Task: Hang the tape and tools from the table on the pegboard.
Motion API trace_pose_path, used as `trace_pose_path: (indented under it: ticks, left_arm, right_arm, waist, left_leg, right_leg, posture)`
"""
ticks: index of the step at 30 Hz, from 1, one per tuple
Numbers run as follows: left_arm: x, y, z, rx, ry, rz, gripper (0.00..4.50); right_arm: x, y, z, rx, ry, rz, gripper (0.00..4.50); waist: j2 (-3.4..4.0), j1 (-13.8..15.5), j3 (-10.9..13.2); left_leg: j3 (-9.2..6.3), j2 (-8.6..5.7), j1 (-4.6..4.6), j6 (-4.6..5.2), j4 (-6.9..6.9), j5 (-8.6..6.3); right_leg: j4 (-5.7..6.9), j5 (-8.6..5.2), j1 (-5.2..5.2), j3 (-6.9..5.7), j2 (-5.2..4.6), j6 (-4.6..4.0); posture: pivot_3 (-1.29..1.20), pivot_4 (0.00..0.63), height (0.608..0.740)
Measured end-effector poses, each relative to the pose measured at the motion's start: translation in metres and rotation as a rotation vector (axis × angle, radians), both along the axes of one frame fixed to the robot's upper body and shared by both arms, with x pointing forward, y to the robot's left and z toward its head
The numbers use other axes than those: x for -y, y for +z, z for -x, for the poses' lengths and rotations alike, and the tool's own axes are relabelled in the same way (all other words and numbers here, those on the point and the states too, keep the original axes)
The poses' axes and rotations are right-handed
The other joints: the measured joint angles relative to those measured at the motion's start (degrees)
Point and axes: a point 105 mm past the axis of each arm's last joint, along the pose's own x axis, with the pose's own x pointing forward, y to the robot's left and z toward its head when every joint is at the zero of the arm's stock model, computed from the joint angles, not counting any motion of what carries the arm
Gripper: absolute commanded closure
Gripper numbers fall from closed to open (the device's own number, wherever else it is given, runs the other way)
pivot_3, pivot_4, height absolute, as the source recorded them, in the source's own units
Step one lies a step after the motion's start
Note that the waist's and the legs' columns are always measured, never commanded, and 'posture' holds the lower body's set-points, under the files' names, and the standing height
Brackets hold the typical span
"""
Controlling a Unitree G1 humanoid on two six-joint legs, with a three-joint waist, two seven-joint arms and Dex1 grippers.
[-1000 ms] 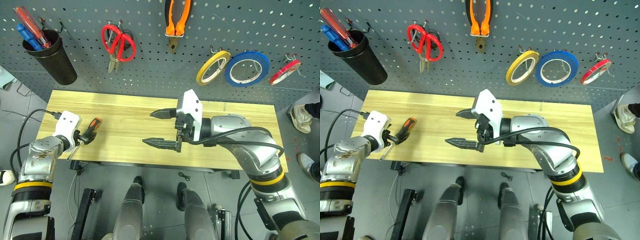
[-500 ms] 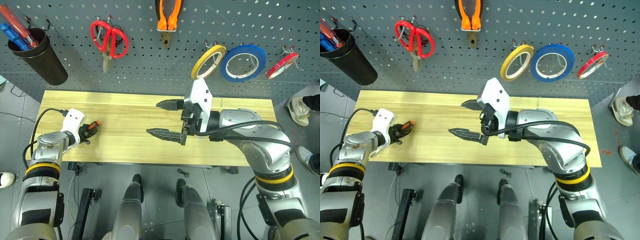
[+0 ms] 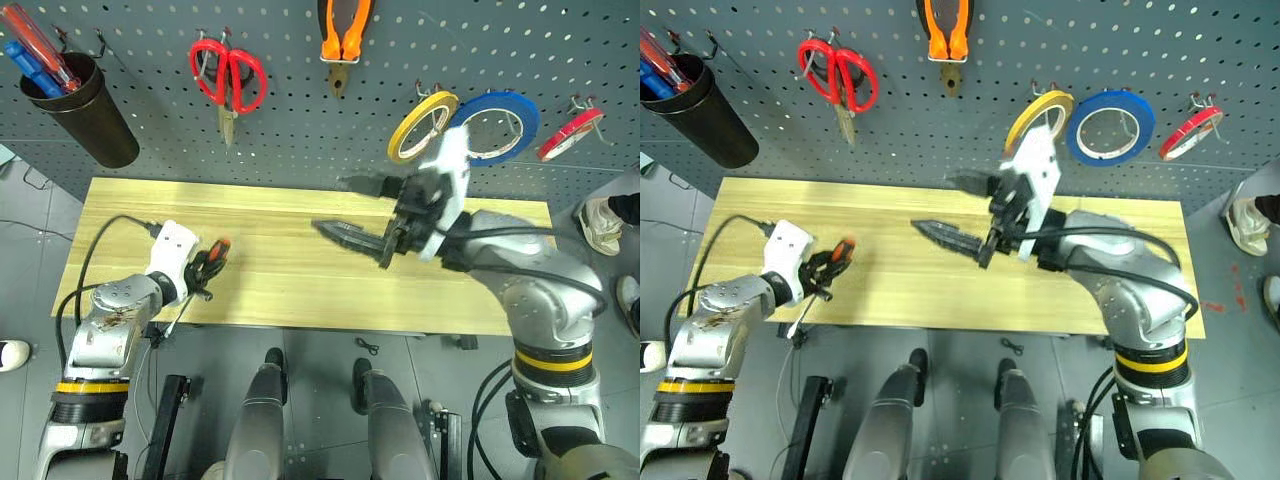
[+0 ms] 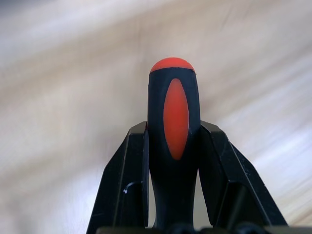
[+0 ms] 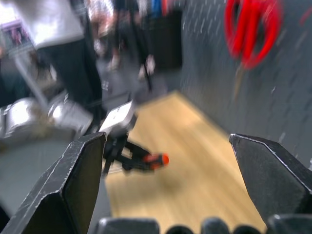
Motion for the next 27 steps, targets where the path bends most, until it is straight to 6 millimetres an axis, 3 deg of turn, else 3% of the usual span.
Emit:
trace_pose_path:
  ticks: [3, 5, 8, 10, 13, 18, 22, 27]
  left_arm:
    - [0.012, 0.042, 0.003, 0.139, 0.036, -0.02, 3.63]
    - [0.022, 0.083, 0.003, 0.281, 0.06, -0.031, 3.63]
    - [0.026, 0.147, 0.008, 0.514, 0.135, -0.048, 3.63]
    - [0.02, 0.173, 0.013, 0.625, 0.197, -0.07, 3.63]
    - [0.013, 0.191, 0.013, 0.721, 0.265, -0.098, 3.63]
    - [0.004, 0.267, 0.021, 1.005, 0.369, -0.098, 3.63]
    - [-0.001, 0.295, 0.015, 1.109, 0.381, -0.072, 3.63]
    - [-0.009, 0.295, -0.011, 1.098, 0.416, 0.008, 3.63]
  right_arm:
    - [0.001, 0.029, 0.003, 0.039, 0.034, -0.107, 0.0]
    - [0.0, 0.055, 0.007, 0.095, 0.061, -0.168, 0.0]
    - [-0.003, 0.078, 0.013, 0.162, 0.101, -0.219, 0.0]
    - [-0.003, 0.084, 0.011, 0.174, 0.105, -0.248, 0.0]
    - [-0.002, 0.089, 0.004, 0.177, 0.096, -0.286, 0.0]
    - [-0.006, 0.096, 0.0, 0.211, 0.094, -0.304, 0.0]
    - [-0.007, 0.103, 0.001, 0.251, 0.081, -0.312, 0.0]
    - [-0.006, 0.104, -0.001, 0.257, 0.056, -0.305, 0.0]
  waist:
    - [-0.02, 0.0, -0.2]
    - [-0.09, 0.1, -0.3]
    - [-0.46, 0.1, -1.8]
    - [-0.49, 0.1, -3.0]
    - [-0.5, 0.7, -3.8]
    - [-0.65, 1.8, -5.0]
    - [-0.67, 2.0, -6.3]
    - [-0.71, 1.9, -6.9]
  left_leg:
    - [0.0, -0.01, 0.0, -0.11, 0.0, 0.08]
    - [-0.07, 0.03, -0.09, -0.12, -0.02, 0.19]
    - [-0.13, 0.0, -0.3, -0.15, -0.07, 0.29]
    - [-0.04, -0.12, -0.33, -0.15, -0.13, 0.27]
    - [-0.08, -0.14, -0.4, -0.17, -0.15, 0.29]
    - [-0.26, -0.06, -0.55, -0.31, -0.16, 0.52]
    - [-0.24, -0.06, -0.53, -0.32, -0.19, 0.53]
    - [-0.25, -0.06, -0.52, -0.33, -0.14, 0.64]
  right_leg:
    - [-0.1, 0.2, 0.0, 0.02, 0.04, 0.05]
    - [-0.3, 0.42, 0.0, -0.05, 0.09, 0.09]
    - [-0.66, 0.58, 0.0, -0.13, 0.09, 0.12]
    - [-0.79, 0.82, 0.05, -0.13, -0.06, -0.07]
    - [-0.81, 0.86, 0.03, -0.22, -0.06, -0.09]
    - [-1.17, 1.21, 0.07, -0.49, 0.01, -0.15]
    - [-1.44, 1.35, 0.2, -0.52, 0.01, -0.1]
    - [-1.36, 1.48, 0.21, -0.54, 0.01, -0.16]
  posture:
    - [0.2, 0.324, 0.74]
    - [0.22, 0.297, 0.74]
    - [0.23, 0.265, 0.74]
    - [0.25, 0.238, 0.74]
    - [0.25, 0.215, 0.74]
    - [0.24, 0.199, 0.74]
    - [0.21, 0.187, 0.74]
    - [0.19, 0.192, 0.74]
